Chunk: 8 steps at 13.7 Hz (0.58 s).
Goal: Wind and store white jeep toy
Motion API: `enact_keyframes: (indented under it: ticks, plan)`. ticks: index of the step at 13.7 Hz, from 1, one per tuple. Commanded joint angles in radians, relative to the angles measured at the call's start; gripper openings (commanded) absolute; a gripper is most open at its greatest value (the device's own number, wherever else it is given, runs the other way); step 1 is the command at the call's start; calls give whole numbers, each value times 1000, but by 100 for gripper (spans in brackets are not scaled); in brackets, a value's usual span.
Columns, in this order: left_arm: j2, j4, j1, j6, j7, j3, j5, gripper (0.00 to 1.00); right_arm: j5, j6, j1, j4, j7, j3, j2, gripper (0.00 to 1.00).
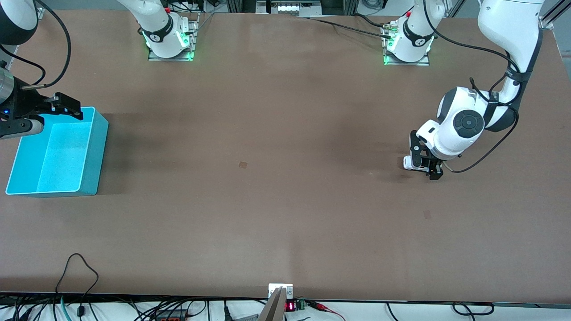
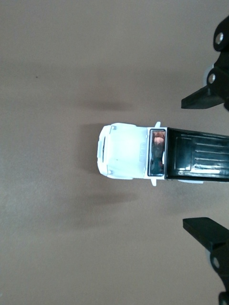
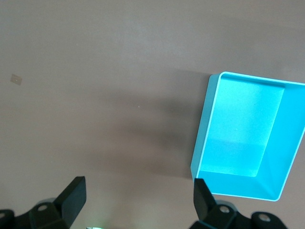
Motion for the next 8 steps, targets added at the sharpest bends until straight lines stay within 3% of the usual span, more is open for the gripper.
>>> enact_keyframes:
  ticks: [1,8]
  plan:
    - [2,-17,9,9,42,-2,16,100,4,-12,-1,6,-12,3,-2,100]
    - [25,-18,38,41,56,-2,17,100,6,-12,-1,6,-12,3,-1,100]
